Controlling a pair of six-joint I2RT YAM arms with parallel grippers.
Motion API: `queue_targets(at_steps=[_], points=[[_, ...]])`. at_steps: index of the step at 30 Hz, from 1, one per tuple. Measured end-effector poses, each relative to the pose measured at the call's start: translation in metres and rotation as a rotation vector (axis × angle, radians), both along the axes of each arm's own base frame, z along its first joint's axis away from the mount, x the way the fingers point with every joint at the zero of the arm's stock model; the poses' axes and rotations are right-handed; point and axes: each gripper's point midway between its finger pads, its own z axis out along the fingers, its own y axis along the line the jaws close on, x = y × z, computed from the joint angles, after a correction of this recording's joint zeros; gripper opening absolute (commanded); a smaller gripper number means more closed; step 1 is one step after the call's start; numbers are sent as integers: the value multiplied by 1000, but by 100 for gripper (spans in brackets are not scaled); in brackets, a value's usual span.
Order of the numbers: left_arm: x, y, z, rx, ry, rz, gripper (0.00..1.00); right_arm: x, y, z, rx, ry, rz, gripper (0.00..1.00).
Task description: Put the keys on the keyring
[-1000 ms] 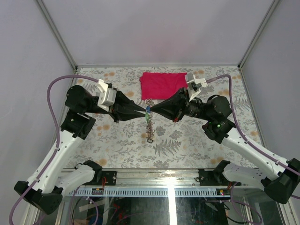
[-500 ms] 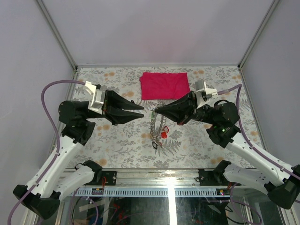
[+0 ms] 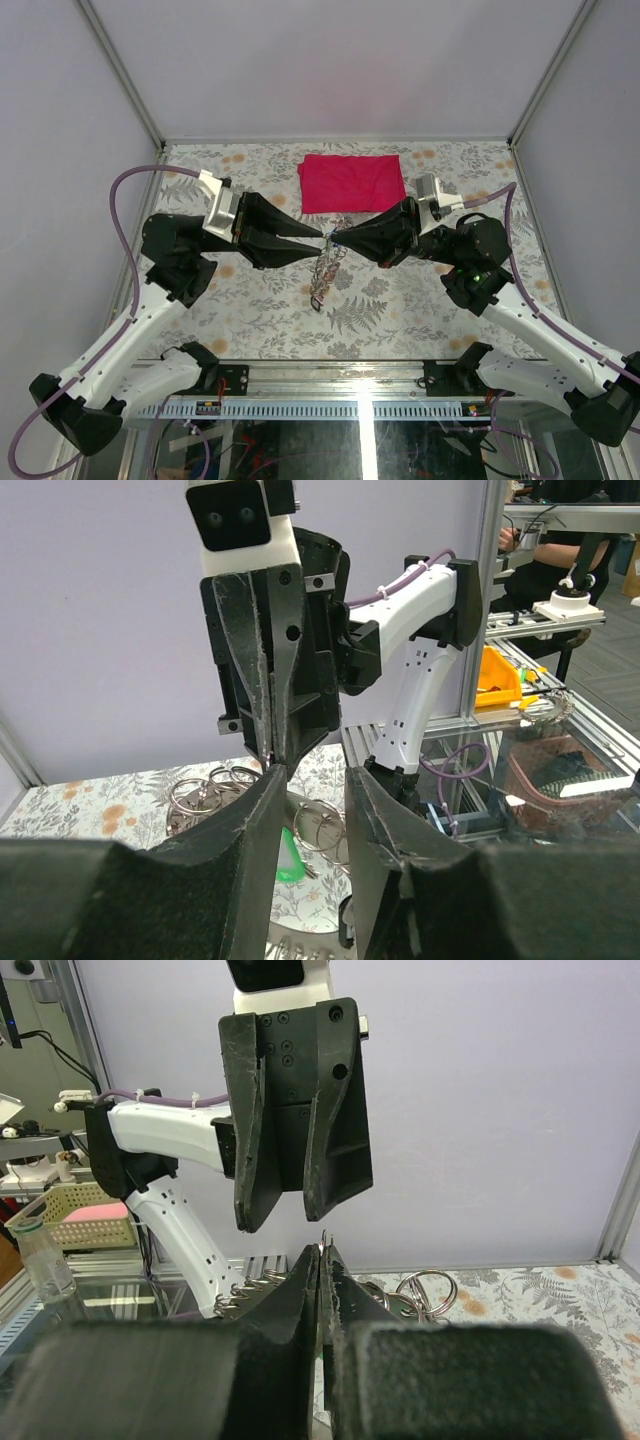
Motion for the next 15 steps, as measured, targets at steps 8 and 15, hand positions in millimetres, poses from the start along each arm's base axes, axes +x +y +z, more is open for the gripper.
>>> queue_targets(at_steps=[8, 15], points=[[7, -2, 1, -10, 14, 22, 32, -4, 0, -2, -10, -10, 19, 0], [10, -8, -4, 1, 32, 12, 31, -4, 0, -2, -10, -12, 21, 0]])
